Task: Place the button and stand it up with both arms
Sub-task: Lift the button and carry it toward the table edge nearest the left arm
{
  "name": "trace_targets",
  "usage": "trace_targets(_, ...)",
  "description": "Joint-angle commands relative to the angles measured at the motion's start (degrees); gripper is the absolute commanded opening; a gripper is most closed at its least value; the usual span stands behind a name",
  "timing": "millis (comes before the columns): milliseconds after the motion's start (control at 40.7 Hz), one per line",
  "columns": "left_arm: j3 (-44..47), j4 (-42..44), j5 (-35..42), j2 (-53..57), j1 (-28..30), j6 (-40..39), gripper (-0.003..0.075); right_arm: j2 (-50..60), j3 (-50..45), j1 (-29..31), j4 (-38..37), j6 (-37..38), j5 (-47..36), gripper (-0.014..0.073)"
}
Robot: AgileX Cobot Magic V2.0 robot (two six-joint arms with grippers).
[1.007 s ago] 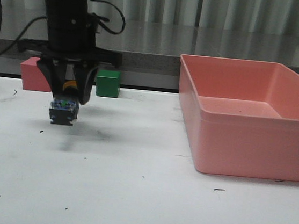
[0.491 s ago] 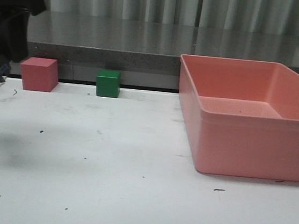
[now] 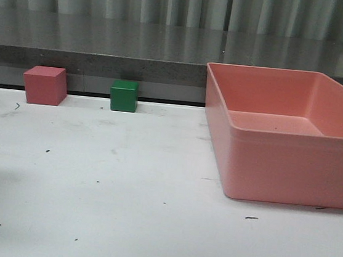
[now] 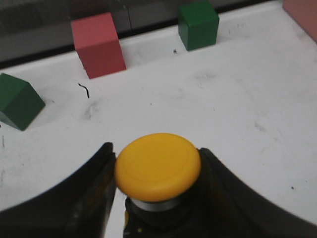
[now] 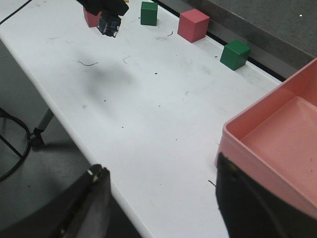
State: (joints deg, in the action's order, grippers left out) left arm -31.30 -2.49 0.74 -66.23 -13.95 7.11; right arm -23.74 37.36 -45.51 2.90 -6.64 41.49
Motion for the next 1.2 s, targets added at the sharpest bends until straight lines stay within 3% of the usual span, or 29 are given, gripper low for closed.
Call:
trace_targets(0,4.93,-1.17,19.29,2.52,-0.15,-0.32,0.0188,-0.26,1.45,0.18,-0.35,-0.59,-4.62,0.048)
trace_targets(123,9.68,-1.17,31.57,1.44,-2.09,-0.68,0.0188,-0.26,1.45,0.18,-0.35,-0.59,-4.62,0.048)
trace_targets(393,10.46,-1.17,42.88,-7.78,-4.41,-0.68,0.0188,-0.26,1.45,0.18,-0.35,-0.59,-4.62,0.048)
trace_targets(663,10.46,-1.17,60.13,-18.16,-4.41,-0.68,0.0188,-0.26,1.45,0.18,-0.35,-0.59,-4.62,0.048)
trace_targets(860,10.46,-1.05,67.13,-24.02,-4.41,-5.44,0.0188,-0.26,1.45,0.18,-0.35,-0.59,-4.62,0.048)
trace_targets(1179,10.46,0.43,76.24,-32.01,-4.41,-5.6,0.0188,-0.26,1.45,0.18,-0.35,-0.59,-4.62,0.048)
